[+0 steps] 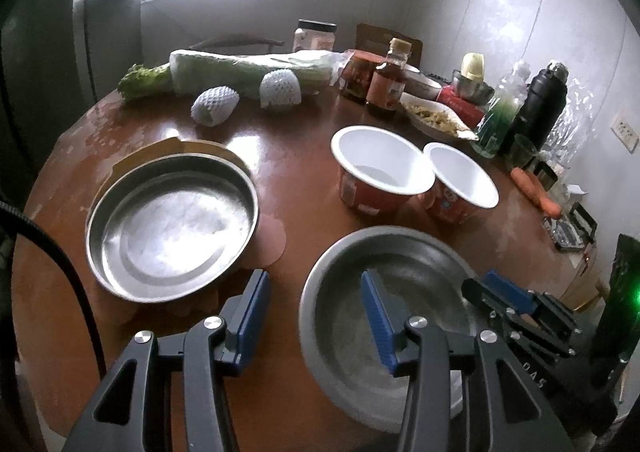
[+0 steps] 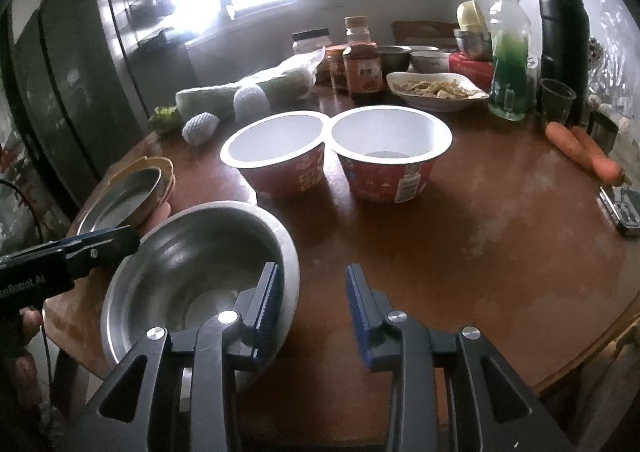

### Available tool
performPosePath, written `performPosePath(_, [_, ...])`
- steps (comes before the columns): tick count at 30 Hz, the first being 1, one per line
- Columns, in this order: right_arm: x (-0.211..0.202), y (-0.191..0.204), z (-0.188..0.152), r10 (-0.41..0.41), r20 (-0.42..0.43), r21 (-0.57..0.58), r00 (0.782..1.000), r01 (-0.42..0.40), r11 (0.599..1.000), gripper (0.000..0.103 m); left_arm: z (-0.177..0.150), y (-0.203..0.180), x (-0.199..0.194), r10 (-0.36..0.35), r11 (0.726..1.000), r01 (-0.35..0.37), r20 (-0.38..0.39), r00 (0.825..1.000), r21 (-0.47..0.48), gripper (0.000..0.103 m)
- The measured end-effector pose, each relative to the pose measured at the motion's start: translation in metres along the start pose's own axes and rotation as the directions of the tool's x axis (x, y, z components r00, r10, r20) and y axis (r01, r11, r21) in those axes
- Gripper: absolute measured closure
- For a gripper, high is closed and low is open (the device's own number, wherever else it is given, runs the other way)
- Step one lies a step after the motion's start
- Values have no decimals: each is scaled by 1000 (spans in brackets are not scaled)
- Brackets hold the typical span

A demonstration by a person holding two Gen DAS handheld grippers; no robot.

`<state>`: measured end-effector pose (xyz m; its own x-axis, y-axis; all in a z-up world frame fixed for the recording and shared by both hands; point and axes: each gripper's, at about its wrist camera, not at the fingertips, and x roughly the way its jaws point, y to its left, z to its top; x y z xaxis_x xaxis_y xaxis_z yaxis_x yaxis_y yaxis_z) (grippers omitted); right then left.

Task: Organize plates and bowls
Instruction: 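Lift the steel bowl with both grippers and carry it toward the plate stack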

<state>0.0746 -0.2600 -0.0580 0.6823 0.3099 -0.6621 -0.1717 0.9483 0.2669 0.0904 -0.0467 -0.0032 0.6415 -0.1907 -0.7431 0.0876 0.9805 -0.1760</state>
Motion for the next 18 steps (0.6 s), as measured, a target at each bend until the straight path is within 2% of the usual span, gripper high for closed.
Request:
performPosePath(9, [-1, -6, 13, 4, 15, 5, 1000, -4, 1000, 66, 21, -27, 11, -58, 997, 58, -1, 998, 47, 55])
performPosePath(13, [-3, -11, 16, 13, 26, 10, 1000, -13, 1000, 66, 28, -35, 18, -59, 997, 59, -6, 998, 57, 55])
performPosePath(18, [-13, -22, 29, -14, 70, 24, 997, 12, 1000, 66, 39, -40, 20, -53, 996, 53, 3, 999, 65, 55])
